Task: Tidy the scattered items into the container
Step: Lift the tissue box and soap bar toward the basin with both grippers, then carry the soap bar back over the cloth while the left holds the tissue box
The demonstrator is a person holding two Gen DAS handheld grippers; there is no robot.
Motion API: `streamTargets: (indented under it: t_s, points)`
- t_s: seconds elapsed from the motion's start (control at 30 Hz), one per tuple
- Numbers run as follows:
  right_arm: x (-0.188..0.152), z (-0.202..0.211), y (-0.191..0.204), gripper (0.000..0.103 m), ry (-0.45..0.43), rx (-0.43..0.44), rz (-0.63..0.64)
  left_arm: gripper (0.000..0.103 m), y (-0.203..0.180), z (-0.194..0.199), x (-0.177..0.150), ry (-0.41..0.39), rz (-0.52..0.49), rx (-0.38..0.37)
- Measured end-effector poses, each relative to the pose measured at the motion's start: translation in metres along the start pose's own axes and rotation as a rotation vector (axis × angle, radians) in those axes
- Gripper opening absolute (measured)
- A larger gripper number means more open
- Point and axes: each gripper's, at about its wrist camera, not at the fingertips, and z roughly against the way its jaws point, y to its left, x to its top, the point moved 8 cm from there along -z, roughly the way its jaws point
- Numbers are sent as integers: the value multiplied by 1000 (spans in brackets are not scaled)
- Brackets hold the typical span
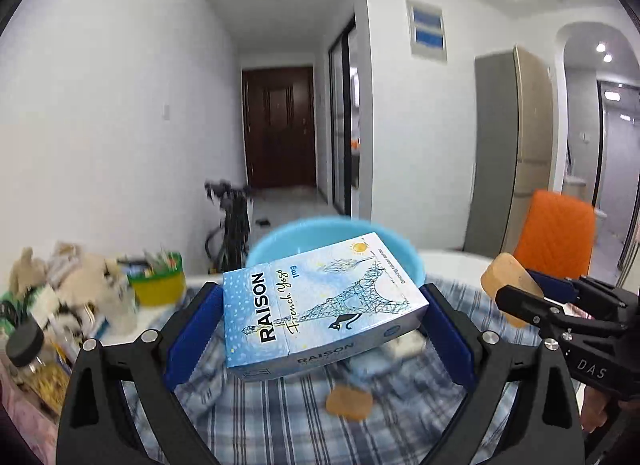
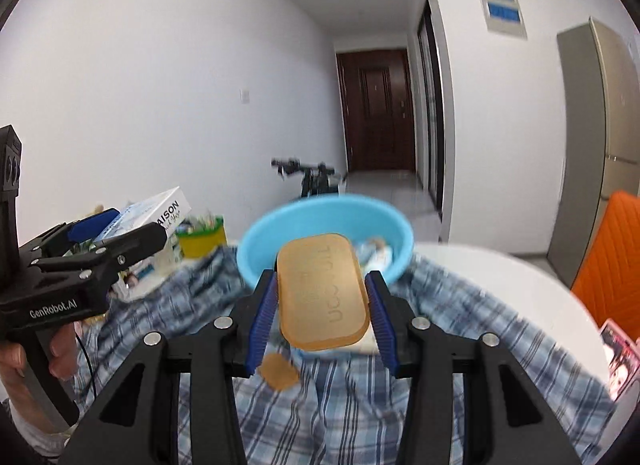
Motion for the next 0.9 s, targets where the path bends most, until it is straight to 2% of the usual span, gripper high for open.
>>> streamTargets:
  t_s: [0.13, 0.23, 0.7, 0.9]
  points:
    - [16, 22, 10, 44, -70, -15, 48, 98, 2, 15, 14, -34, 2, -16]
    - [19, 33, 18, 44, -91, 0, 66, 98, 4, 23, 13, -47, 7, -24]
    - [20, 37, 22, 43, -106, 2, 80, 98, 0, 26, 8, -36, -13, -34]
    - [7, 28, 16, 40, -54, 19, 68, 98, -1, 23, 4, -20, -6, -37]
